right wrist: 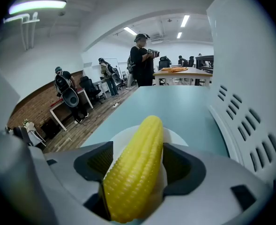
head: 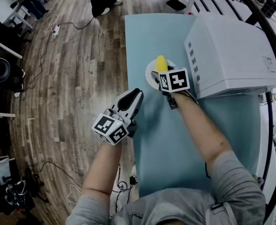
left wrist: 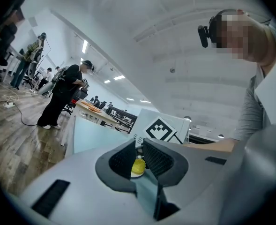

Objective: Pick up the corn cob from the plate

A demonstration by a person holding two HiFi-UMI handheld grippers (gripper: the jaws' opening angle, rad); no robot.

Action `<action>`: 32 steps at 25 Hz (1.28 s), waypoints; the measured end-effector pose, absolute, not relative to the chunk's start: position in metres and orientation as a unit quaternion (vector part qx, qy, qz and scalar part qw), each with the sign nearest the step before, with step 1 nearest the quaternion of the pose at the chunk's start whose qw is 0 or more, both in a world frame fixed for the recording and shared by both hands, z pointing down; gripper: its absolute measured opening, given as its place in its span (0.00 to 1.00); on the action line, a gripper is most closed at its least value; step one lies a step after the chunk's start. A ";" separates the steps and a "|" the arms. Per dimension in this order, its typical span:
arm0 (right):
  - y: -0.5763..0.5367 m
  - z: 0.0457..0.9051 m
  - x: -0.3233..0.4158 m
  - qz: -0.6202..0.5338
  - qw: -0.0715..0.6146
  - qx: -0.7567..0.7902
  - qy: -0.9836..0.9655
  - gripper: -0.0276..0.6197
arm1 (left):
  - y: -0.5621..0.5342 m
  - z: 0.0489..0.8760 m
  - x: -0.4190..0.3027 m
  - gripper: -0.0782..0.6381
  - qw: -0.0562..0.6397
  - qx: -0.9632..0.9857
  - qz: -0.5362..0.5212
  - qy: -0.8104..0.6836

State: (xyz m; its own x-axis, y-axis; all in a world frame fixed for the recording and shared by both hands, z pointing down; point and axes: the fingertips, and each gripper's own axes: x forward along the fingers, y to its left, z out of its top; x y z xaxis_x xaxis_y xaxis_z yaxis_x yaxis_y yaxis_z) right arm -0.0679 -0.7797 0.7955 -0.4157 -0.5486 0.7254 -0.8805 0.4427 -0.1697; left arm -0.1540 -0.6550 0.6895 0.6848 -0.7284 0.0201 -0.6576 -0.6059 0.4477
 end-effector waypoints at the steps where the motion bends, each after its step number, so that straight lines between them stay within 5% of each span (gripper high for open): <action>1: -0.780 0.799 -0.069 0.274 0.311 0.447 -0.792 0.55 | -0.656 0.691 -0.153 0.20 0.214 0.893 -0.082 -0.388; 14: -0.784 0.818 -0.061 0.256 0.370 0.411 -0.793 0.45 | -0.669 0.695 -0.153 0.20 0.203 0.890 -0.075 -0.402; 22: -0.795 0.737 -0.068 0.208 0.280 0.443 -0.826 0.45 | -0.684 0.638 -0.164 0.20 0.178 0.890 -0.089 -0.410; 32: -0.785 0.523 -0.074 0.107 0.156 0.478 -0.858 0.45 | -0.686 0.477 -0.186 0.20 0.123 0.893 -0.097 -0.421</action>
